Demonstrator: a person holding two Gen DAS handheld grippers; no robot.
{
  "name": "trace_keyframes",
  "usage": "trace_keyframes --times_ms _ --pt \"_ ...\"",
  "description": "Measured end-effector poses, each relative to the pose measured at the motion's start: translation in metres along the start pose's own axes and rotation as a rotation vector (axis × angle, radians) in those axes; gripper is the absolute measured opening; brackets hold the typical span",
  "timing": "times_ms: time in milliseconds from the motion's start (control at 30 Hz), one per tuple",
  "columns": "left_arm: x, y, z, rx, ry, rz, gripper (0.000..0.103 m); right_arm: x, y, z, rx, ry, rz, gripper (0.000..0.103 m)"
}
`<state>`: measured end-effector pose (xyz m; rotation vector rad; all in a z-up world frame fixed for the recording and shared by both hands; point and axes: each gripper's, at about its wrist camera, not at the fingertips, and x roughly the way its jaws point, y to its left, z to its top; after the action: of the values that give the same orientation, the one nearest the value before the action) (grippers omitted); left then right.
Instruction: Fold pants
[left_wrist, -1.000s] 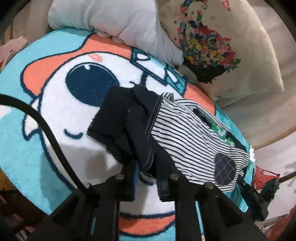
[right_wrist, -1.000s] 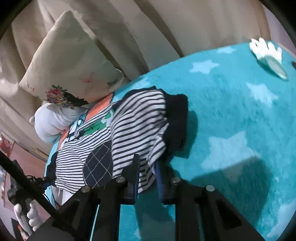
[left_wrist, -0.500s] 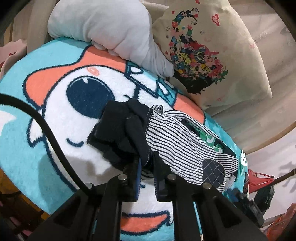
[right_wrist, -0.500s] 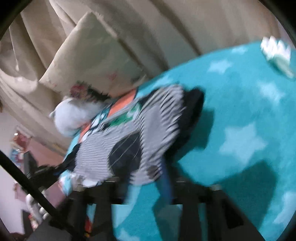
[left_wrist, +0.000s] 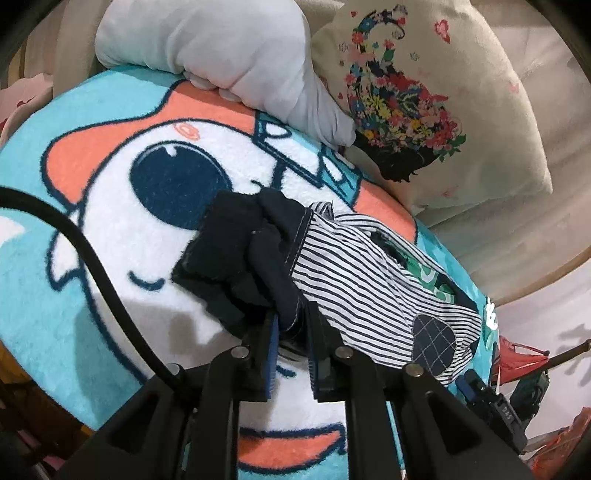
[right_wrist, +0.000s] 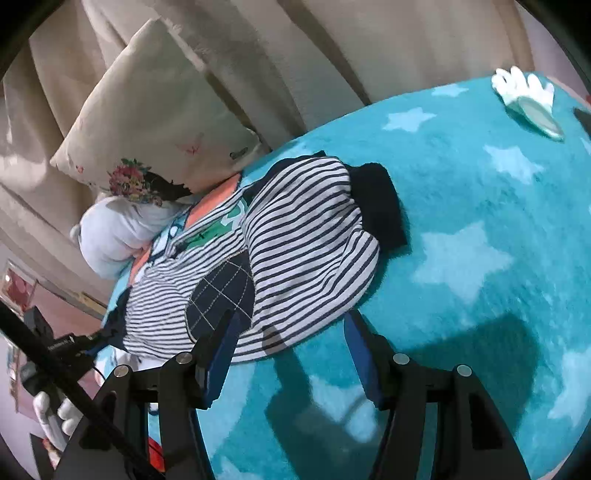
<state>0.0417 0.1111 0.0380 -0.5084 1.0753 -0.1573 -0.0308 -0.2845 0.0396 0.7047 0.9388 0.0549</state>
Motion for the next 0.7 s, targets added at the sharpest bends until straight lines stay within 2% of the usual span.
trace_keyframes --times_ms 67,100,133,167,233,433,533,633,667,700 --pt "0.006 -0.003 0.001 0.004 0.007 -0.003 0.020 0.003 -0.003 0.004 0.019 -0.011 0.010 0.063" --pt "0.009 -0.004 0.001 0.010 0.012 0.002 0.020 0.007 -0.003 0.007 0.020 -0.016 0.012 0.050" --pt "0.011 -0.004 0.001 0.014 0.019 0.012 0.019 0.012 -0.003 0.010 0.021 -0.007 0.021 0.019" --pt "0.011 -0.004 0.001 0.014 0.020 0.013 0.010 0.017 -0.004 0.011 0.028 0.013 0.029 0.010" --pt "0.006 -0.001 0.002 0.012 0.004 0.001 0.007 0.019 -0.006 0.011 0.046 0.028 0.070 0.007" --pt "-0.007 0.000 0.013 -0.033 -0.036 -0.056 0.007 -0.009 0.007 0.020 -0.009 -0.064 0.118 0.005" --pt "-0.009 -0.008 0.023 -0.021 -0.049 -0.052 0.007 -0.019 0.014 0.037 -0.038 -0.100 0.121 0.005" --pt "-0.012 -0.017 0.028 -0.004 -0.069 -0.051 0.007 -0.019 0.031 0.049 -0.121 -0.067 0.146 0.008" --pt "-0.013 -0.018 0.028 0.000 -0.074 -0.049 0.007 -0.018 0.041 0.045 -0.179 -0.048 0.147 0.014" --pt "-0.013 -0.020 0.029 0.003 -0.077 -0.049 0.007 -0.017 0.051 0.039 -0.238 -0.035 0.140 0.037"
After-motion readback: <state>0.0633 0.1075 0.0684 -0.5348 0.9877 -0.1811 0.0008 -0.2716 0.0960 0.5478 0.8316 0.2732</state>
